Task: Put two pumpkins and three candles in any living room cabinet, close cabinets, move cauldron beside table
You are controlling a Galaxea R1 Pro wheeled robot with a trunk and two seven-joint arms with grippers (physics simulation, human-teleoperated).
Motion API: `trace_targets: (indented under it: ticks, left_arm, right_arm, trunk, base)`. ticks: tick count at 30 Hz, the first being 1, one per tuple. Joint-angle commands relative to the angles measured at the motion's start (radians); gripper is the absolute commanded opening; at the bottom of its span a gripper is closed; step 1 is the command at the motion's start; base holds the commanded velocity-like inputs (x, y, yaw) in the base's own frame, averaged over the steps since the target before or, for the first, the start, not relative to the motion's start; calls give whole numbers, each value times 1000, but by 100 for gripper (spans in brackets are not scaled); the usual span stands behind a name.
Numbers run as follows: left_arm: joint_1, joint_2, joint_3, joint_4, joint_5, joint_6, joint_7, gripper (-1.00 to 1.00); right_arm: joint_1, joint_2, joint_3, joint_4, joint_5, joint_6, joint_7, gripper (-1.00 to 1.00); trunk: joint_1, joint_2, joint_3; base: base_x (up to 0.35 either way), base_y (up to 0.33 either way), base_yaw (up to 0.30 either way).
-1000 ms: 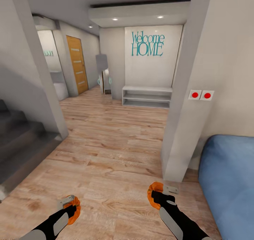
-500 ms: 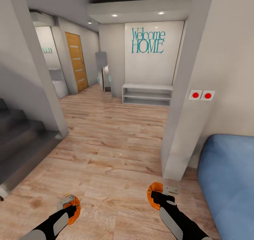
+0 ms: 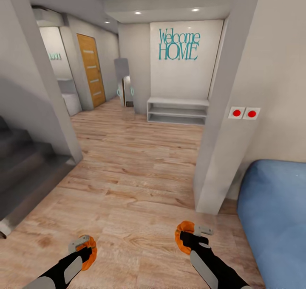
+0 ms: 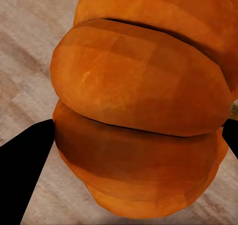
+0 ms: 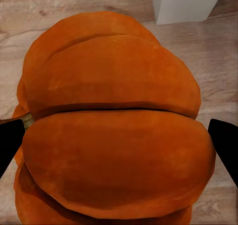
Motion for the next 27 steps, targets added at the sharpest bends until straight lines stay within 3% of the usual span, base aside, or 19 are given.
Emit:
trace_targets:
  ticks: [1, 20, 27]
  left_arm:
    - [0, 1, -9, -3, 5, 4, 8, -100]
    - [0, 0, -7, -3, 17, 3, 9, -100]
    - [0, -1, -7, -3, 21, 2, 9, -100]
  right_arm:
    - [-1, 0, 6, 0, -1, 4, -8, -100]
    - [-1, -1, 4, 8, 3, -23, 15, -100]
    - [-1, 0, 6, 9, 3, -50, 15, -100]
  trunk:
    - [0, -1, -3]
    - [0, -1, -7]
    - [0, -1, -7]
  base:
    - [0, 0, 0]
    - [0, 0, 0]
    - [0, 0, 198]
